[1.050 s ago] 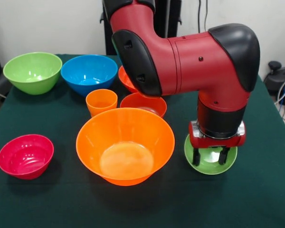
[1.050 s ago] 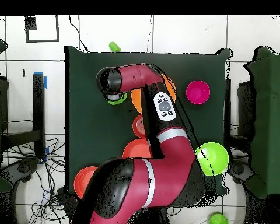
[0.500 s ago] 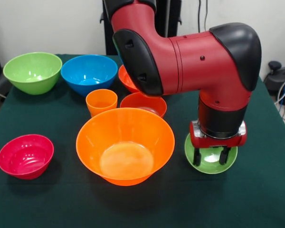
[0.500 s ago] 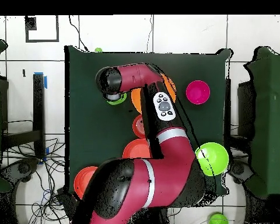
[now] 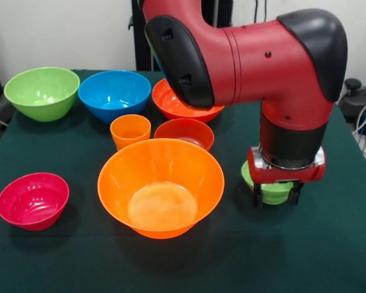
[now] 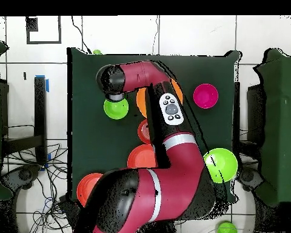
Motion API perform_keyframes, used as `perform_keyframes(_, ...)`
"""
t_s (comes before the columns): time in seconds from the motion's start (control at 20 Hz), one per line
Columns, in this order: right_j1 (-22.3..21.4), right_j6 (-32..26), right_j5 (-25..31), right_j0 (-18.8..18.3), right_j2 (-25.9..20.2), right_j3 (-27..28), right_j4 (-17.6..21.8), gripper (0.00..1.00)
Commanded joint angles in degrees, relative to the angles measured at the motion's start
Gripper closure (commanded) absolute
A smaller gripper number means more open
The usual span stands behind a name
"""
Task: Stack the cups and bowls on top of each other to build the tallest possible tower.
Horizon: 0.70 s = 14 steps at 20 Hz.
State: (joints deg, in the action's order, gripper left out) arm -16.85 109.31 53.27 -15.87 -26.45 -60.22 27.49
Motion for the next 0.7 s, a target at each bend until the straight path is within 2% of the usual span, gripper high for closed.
perform_keyframes(0.05, -3.3, -19.6, 12.7, 0.3, -3.3, 4.2, 1.2, 0.00)
perform_keyframes(0.4, -4.9, -13.2, 11.8, 1.2, -2.8, 0.7, 0.4, 0.00)
perform_keyframes(0.5, -5.8, -9.3, 12.5, 1.6, -2.4, -2.4, -1.2, 0.00)
perform_keyframes(0.7, -11.2, -1.3, 13.3, 3.3, 0.0, -9.8, -4.2, 0.00)
